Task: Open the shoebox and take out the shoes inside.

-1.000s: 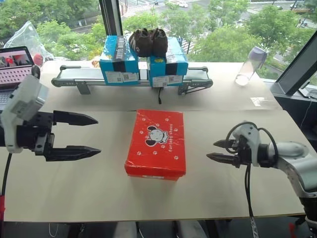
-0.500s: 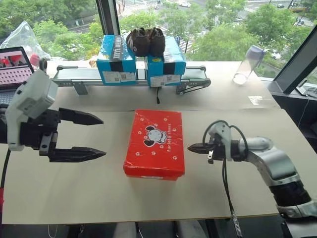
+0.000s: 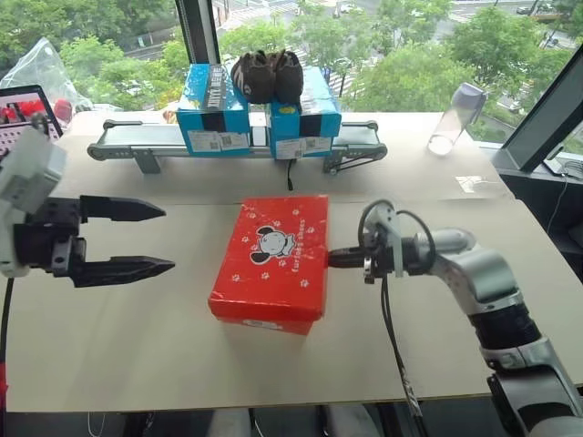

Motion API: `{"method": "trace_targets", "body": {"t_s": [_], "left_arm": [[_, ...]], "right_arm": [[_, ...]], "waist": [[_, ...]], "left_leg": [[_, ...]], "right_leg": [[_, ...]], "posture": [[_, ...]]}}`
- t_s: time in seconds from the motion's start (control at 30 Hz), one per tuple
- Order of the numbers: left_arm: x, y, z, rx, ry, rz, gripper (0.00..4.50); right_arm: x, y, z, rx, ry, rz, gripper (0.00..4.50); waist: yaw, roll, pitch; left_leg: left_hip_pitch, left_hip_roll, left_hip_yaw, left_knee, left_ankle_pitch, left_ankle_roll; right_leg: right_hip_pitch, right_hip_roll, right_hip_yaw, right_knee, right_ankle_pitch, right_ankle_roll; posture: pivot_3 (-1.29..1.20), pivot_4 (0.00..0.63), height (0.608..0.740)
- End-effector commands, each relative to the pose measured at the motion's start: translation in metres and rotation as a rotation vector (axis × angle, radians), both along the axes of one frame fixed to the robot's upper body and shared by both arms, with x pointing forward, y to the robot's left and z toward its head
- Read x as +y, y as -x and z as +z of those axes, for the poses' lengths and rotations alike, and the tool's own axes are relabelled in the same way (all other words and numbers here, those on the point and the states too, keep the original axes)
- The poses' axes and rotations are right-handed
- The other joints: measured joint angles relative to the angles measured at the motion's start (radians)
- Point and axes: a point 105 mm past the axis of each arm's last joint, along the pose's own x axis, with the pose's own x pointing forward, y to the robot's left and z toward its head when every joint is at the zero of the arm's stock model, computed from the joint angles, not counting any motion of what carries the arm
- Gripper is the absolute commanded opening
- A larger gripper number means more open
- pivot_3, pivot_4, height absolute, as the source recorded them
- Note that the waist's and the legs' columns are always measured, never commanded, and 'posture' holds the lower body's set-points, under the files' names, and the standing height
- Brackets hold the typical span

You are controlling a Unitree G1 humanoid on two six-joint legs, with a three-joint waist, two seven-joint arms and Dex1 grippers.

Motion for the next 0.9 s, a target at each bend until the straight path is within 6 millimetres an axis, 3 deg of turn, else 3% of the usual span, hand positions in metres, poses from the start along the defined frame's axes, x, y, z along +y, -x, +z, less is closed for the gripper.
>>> {"method": "trace_targets", "body": {"t_s": [0.03, 0.27, 0.43, 0.57, 0.73, 0.9], "left_arm": [[0.007, 0.008, 0.003, -0.032, -0.012, 0.017, 4.50], [0.010, 0.022, 0.010, -0.063, -0.001, 0.039, 4.50], [0.001, 0.043, 0.031, -0.119, 0.032, 0.017, 4.50], [-0.011, 0.064, 0.053, -0.149, 0.037, -0.022, 4.50], [-0.019, 0.076, 0.063, -0.156, 0.025, -0.017, 4.50], [-0.023, 0.076, 0.057, -0.123, 0.008, -0.016, 4.50]], "right_arm": [[0.018, 0.004, 0.036, -0.071, -0.070, 0.090, 0.05], [0.060, 0.000, 0.071, -0.136, -0.132, 0.200, 0.05], [0.103, -0.012, 0.089, -0.203, -0.186, 0.229, 0.05], [0.133, -0.020, 0.084, -0.246, -0.179, 0.246, 0.05], [0.158, -0.024, 0.071, -0.267, -0.152, 0.255, 0.05], [0.158, -0.030, 0.067, -0.302, -0.119, 0.221, 0.05]], "waist": [[-0.004, 0.000, 0.000], [-0.003, 0.000, 0.000], [-0.004, 0.000, 0.000], [-0.013, -0.001, 0.000], [-0.019, -0.001, 0.001], [-0.026, -0.001, 0.001]], "left_leg": [[0.000, 0.000, 0.000, 0.000, 0.000, 0.000], [0.000, 0.002, 0.000, -0.001, 0.000, 0.000], [0.000, 0.002, 0.000, -0.002, 0.000, 0.000], [0.000, 0.002, 0.000, -0.002, 0.000, 0.000], [0.000, 0.001, -0.001, -0.003, 0.000, 0.000], [0.001, 0.002, -0.001, -0.003, 0.000, 0.000]], "right_leg": [[0.000, 0.000, 0.000, 0.000, 0.000, 0.000], [-0.001, 0.001, 0.000, 0.000, 0.000, -0.002], [-0.001, 0.001, 0.000, 0.000, 0.001, -0.002], [-0.001, 0.002, -0.001, 0.001, 0.001, -0.002], [-0.001, 0.001, -0.001, 0.001, 0.001, -0.002], [-0.001, 0.001, -0.001, 0.001, 0.001, -0.002]], "posture": [[0.00, 0.150, 0.740], [0.00, 0.150, 0.740], [0.00, 0.150, 0.740], [0.00, 0.150, 0.740], [0.00, 0.150, 0.740], [0.00, 0.150, 0.740]]}}
